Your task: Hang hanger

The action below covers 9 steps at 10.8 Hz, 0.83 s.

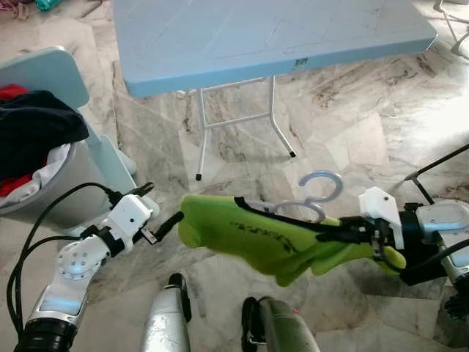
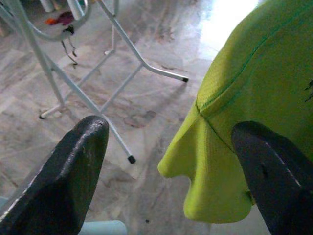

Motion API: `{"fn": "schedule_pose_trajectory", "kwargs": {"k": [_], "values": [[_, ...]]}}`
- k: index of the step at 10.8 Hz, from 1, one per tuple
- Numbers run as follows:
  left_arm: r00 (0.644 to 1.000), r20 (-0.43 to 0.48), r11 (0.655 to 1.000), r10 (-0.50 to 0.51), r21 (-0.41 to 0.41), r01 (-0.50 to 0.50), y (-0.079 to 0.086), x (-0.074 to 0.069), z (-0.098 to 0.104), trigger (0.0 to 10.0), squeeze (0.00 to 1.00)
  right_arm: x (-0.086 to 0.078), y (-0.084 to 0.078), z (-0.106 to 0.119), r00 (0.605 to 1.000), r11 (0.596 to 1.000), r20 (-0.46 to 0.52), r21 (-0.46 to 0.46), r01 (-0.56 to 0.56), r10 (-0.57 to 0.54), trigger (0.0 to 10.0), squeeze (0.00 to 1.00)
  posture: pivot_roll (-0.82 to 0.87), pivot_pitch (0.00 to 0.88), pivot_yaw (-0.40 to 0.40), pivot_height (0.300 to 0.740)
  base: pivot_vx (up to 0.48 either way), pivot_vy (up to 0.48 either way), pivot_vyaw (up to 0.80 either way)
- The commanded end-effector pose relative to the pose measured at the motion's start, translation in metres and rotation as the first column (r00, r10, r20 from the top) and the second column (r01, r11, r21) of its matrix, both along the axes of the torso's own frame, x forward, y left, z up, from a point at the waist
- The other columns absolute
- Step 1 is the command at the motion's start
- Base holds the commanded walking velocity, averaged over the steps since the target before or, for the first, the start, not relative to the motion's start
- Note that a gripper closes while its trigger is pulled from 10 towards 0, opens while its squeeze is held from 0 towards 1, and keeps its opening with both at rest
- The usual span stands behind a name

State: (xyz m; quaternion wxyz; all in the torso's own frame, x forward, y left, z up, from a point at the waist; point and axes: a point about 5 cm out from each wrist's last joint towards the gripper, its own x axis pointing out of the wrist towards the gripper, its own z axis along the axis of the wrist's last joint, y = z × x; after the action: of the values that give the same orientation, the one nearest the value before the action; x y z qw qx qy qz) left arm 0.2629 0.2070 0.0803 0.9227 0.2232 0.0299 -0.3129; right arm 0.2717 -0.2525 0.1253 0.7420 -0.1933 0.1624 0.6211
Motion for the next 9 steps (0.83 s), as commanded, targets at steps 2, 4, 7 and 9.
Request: {"fn": "schedule_pose_trajectory", "kwargs": {"k": [2, 4, 7, 9], "values": [[0.998, -0.050, 0.999, -0.036, -0.037, 0.034, -0.004, -0.003, -0.008, 10.0, 0.00, -0.004, -0.007, 0.019, 0.998, 0.997, -0.032, 0.043, -0.057, 0.059, 10.0, 0.00, -0.01, 0.287, -0.074, 0.740, 0.000, 0.000, 0.00], [0.992, -0.074, 0.988, -0.098, -0.123, 0.088, -0.014, -0.002, -0.003, 10.0, 0.00, -0.001, -0.008, 0.023, 0.998, 0.997, -0.036, 0.044, -0.056, 0.058, 10.0, 0.00, -0.02, 0.288, -0.076, 0.740, 0.000, 0.000, 0.00], [0.984, -0.095, 0.973, -0.154, -0.190, 0.134, -0.026, 0.001, -0.002, 10.0, 0.00, -0.006, -0.002, 0.026, 0.995, 0.993, -0.053, 0.084, -0.080, 0.084, 10.0, 0.00, -0.02, 0.287, -0.077, 0.740, 0.000, 0.000, 0.00], [0.971, -0.131, 0.960, -0.199, -0.225, 0.166, -0.033, -0.002, -0.003, 10.0, 0.00, -0.006, -0.006, 0.019, 0.998, 0.998, -0.015, 0.010, -0.062, 0.062, 10.0, 0.00, -0.03, 0.286, -0.076, 0.740, 0.000, 0.000, 0.00]]}}
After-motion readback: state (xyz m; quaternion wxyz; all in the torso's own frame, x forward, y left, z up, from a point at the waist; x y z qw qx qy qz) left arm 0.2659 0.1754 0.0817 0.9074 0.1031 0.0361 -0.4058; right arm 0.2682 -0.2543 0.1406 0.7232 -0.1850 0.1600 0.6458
